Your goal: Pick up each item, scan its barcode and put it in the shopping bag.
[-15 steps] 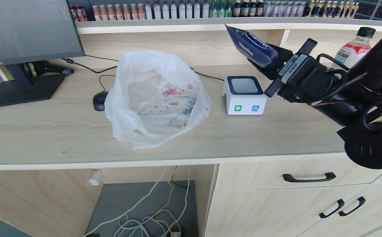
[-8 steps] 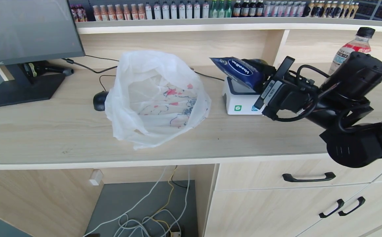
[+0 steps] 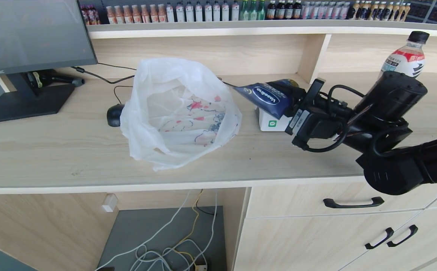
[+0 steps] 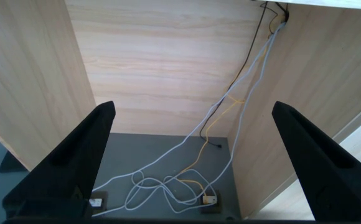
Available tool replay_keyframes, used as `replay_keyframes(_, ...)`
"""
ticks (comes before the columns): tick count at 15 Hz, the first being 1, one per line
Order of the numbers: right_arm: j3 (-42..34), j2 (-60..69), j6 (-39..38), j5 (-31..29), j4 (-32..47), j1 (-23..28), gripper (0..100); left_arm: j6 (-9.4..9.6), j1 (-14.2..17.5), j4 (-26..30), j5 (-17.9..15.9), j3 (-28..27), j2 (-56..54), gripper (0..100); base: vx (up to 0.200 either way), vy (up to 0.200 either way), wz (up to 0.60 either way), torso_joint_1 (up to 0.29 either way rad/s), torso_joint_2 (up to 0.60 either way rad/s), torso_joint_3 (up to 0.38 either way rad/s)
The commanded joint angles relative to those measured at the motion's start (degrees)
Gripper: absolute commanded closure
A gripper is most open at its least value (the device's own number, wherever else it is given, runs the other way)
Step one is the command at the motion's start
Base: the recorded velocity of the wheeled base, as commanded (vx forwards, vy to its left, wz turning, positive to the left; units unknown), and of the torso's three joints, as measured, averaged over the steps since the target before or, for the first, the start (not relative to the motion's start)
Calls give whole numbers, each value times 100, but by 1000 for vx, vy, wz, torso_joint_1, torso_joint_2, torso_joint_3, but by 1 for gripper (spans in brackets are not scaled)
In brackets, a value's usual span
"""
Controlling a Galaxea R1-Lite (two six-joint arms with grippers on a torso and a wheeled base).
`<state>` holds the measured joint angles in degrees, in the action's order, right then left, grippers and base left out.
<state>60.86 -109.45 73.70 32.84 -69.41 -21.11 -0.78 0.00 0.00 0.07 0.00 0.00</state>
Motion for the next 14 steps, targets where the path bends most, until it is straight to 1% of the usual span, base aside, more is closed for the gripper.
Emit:
replay_keyframes(1,-4,-6,4,3,-2,-7,100,-1,0,0,1,0,9,0,0,0,0,0,0,0)
replay_keyframes(14,5,2,21,-15,-2,2,100,-1,0,0,1,0,9,0,0,0,0,0,0,0)
